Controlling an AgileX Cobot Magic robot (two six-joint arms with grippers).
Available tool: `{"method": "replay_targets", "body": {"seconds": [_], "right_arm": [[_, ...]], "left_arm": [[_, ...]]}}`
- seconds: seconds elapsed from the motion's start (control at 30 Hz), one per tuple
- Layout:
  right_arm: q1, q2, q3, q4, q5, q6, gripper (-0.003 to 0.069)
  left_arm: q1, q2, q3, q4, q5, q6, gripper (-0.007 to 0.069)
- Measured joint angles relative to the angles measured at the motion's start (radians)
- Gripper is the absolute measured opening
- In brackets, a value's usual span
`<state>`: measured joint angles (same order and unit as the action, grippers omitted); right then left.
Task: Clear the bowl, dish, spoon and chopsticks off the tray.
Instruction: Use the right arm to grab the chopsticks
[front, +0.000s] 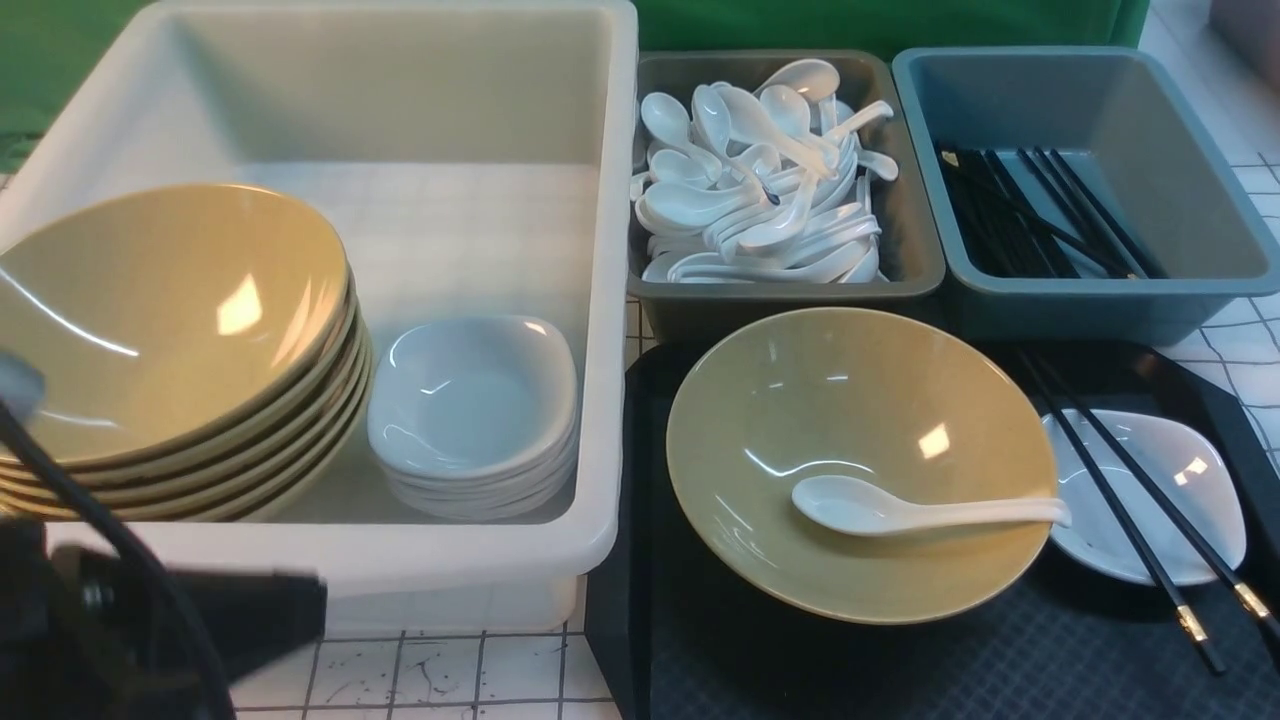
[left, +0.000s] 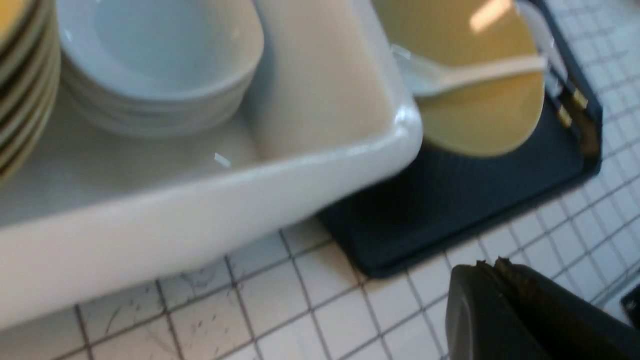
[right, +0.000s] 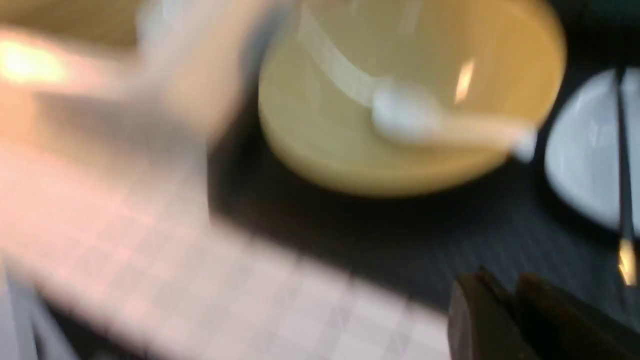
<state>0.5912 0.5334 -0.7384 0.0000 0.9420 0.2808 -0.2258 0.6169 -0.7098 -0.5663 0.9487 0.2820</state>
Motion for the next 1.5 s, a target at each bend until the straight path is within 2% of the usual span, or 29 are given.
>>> {"method": "replay_targets", "body": {"seconds": [0.07,0.17,0.33,0.47,0.57,0.63,0.67,0.7,0.73,0.77,0.8,0.9,1.1,1.2,1.3,1.37,1.5], "right_arm": [[0.044,0.087,-0.081,-0.063,0.130,-0.007,0.0106],[0.083,0.232,-0.169,-0.177,0.227,-0.034,0.0108],[0.087,0.394,-0.211,-0.281,0.224,-0.114,0.0109],[0.068,0.502,-0.212,-0.288,0.200,-0.165,0.0109],[-0.048,0.573,-0.213,-0.262,0.176,-0.251,0.0109],[-0.161,0.610,-0.213,-0.222,0.150,-0.317,0.0109],[-0.257,0.638,-0.215,-0.187,0.134,-0.369,0.0109],[-0.298,0.650,-0.216,-0.165,0.126,-0.393,0.0109],[-0.385,0.679,-0.216,-0.106,0.109,-0.449,0.0109],[-0.385,0.679,-0.216,-0.106,0.109,-0.449,0.0109],[-0.463,0.709,-0.216,-0.030,0.083,-0.502,0.0115],[-0.529,0.753,-0.216,0.044,0.024,-0.556,0.0136],[-0.542,0.844,-0.218,0.080,-0.082,-0.609,0.0273],[-0.542,0.925,-0.218,0.081,-0.134,-0.621,0.0415],[-0.542,0.990,-0.218,0.081,-0.186,-0.623,0.0519],[-0.542,1.029,-0.218,0.081,-0.225,-0.623,0.0569],[-0.542,1.076,-0.218,0.081,-0.275,-0.624,0.0607]], "left_arm": [[0.000,0.006,0.000,-0.041,-0.032,0.030,-0.0001],[0.000,0.041,-0.017,-0.125,-0.015,0.152,-0.0001],[0.000,0.099,-0.051,-0.286,0.060,0.347,-0.0001],[0.000,0.103,-0.070,-0.317,0.093,0.389,-0.0001],[-0.001,0.103,-0.079,-0.318,0.101,0.391,-0.0001],[-0.001,0.103,-0.080,-0.315,0.103,0.391,-0.0001],[-0.001,0.103,-0.080,-0.308,0.109,0.391,-0.0001],[-0.001,0.103,-0.080,-0.307,0.111,0.391,-0.0001],[-0.004,0.103,-0.080,-0.302,0.110,0.391,-0.0001],[-0.004,0.103,-0.080,-0.302,0.110,0.391,-0.0001],[-0.018,0.103,-0.080,-0.300,0.087,0.403,-0.0001],[-0.057,0.111,-0.082,-0.301,0.031,0.439,-0.0001],[-0.132,0.191,-0.152,-0.306,-0.031,0.484,-0.0001],[-0.153,0.232,-0.181,-0.308,-0.044,0.489,-0.0001],[-0.156,0.240,-0.181,-0.308,-0.050,0.491,-0.0001],[-0.159,0.242,-0.181,-0.308,-0.051,0.493,-0.0001],[-0.160,0.242,-0.181,-0.308,-0.051,0.499,-0.0001]]}}
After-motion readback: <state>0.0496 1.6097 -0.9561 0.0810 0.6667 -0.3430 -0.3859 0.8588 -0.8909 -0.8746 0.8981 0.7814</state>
